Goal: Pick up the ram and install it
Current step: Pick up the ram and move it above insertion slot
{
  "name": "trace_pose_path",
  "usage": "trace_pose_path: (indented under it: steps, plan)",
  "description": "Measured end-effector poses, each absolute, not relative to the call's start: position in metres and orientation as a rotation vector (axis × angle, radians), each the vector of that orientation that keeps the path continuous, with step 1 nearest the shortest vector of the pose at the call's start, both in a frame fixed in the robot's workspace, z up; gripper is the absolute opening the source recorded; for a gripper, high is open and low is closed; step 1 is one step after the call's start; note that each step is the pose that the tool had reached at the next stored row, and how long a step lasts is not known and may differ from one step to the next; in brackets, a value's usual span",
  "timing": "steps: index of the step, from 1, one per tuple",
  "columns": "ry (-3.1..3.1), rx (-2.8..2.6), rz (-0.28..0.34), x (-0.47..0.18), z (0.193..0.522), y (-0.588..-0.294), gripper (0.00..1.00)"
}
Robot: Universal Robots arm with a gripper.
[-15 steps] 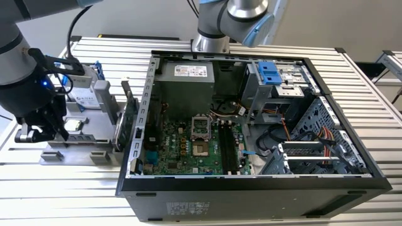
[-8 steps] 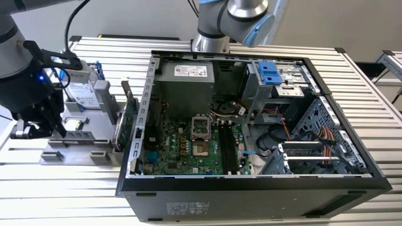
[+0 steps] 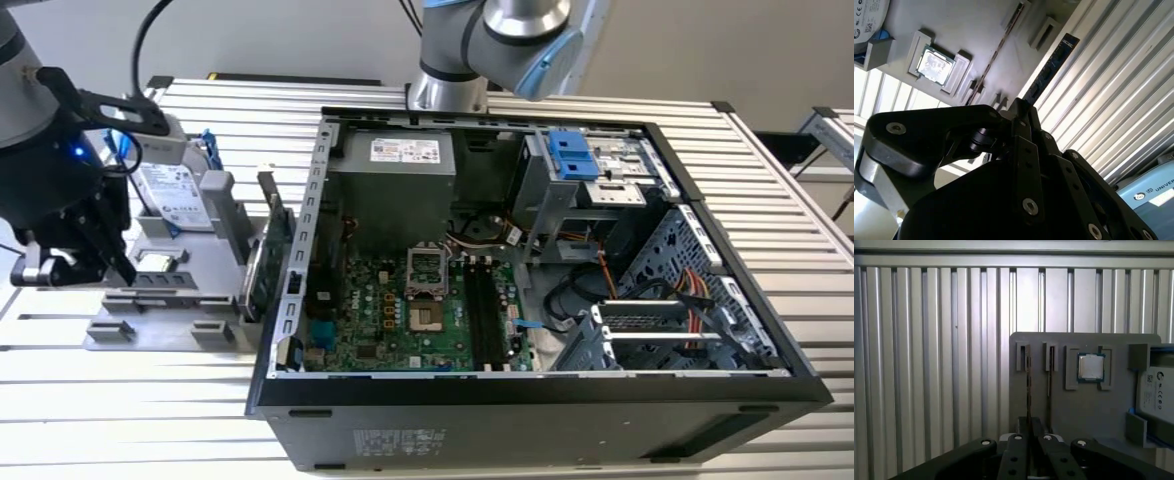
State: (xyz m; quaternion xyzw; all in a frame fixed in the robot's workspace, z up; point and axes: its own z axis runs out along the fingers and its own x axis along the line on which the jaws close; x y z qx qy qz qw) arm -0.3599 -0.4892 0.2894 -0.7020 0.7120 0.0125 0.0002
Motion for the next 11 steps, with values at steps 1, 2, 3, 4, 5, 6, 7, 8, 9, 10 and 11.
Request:
trace_pose_path:
  steps: [1,2,3,4,5,6,7,8,9,10,11]
  plan:
    - [2.237,-2.205,0.039,-0.360,0.291,-0.489,0.00]
    - [2.237,-2.205,0.039,-0.360,0.292,-0.489,0.00]
    - [2.237,-2.205,0.039,-0.360,0.294,-0.489,0.00]
    - [2.237,-2.205,0.039,-0.360,0.295,-0.489,0.00]
    - [2.237,-2.205,0.039,-0.360,0.297,-0.489,0.00]
    - [2.237,-2.205,0.039,-0.360,0.298,-0.489,0.00]
    - [2.237,-2.205,0.039,-0.360,0.300,-0.489,0.00]
    - [2.237,-2.205,0.039,-0.360,0.301,-0.489,0.00]
    - [2.237,-2.205,0.039,-0.360,0.303,-0.489,0.00]
    - [2.237,-2.205,0.039,-0.360,0.304,-0.489,0.00]
    - [2.237,-2.205,0.039,-0.360,0.306,-0.489,0.00]
